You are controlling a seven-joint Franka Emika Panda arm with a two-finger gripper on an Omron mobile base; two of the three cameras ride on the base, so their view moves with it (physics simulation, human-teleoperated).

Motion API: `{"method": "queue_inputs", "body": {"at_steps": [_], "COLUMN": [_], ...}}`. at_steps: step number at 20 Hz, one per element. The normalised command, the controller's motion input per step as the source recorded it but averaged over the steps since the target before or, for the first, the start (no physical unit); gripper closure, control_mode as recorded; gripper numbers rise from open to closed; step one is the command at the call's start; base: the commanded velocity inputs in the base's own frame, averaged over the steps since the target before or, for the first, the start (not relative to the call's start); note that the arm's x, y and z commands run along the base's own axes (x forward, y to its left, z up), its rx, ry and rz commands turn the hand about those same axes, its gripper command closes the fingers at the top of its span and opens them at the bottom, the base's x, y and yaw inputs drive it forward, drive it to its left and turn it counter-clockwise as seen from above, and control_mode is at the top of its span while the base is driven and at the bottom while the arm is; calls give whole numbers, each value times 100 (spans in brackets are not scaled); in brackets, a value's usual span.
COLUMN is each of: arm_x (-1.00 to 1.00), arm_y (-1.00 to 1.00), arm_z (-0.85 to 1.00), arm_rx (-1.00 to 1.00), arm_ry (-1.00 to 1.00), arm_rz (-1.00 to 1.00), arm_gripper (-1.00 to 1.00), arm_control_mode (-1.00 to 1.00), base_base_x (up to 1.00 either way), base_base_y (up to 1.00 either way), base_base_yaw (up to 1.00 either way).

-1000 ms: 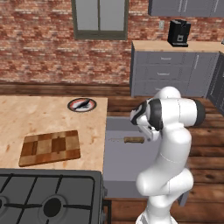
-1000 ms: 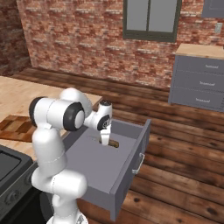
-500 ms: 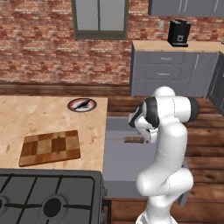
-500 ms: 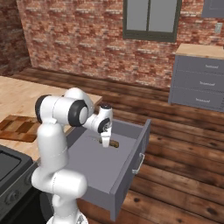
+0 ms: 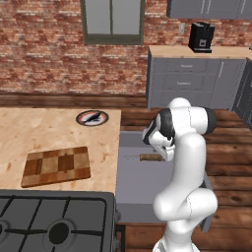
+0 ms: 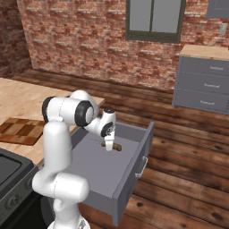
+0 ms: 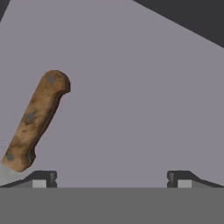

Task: Pick up the knife from the drawer and place it on the cutting board. Then place the meat from the plate to the cutting board.

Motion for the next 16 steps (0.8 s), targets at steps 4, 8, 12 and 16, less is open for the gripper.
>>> {"method": "queue_inputs", "body": {"at_steps": [4, 8, 12, 16], "arm_x": [28, 26, 22, 19], "arm_y": [0, 0, 0, 0], "arm_z": [-17, -17, -16, -13], "arm_rx": [0, 0, 0, 0], "arm_ry": [0, 0, 1, 1], "arm_rz": [0, 0, 0, 0], "arm_gripper": [-100, -100, -100, -100], "arm_control_mode": [-100, -100, -100, -100], "base_base_x": [0, 0, 0, 0], "base_base_y": [0, 0, 0, 0], "base_base_yaw": [0, 0, 0, 0]}}
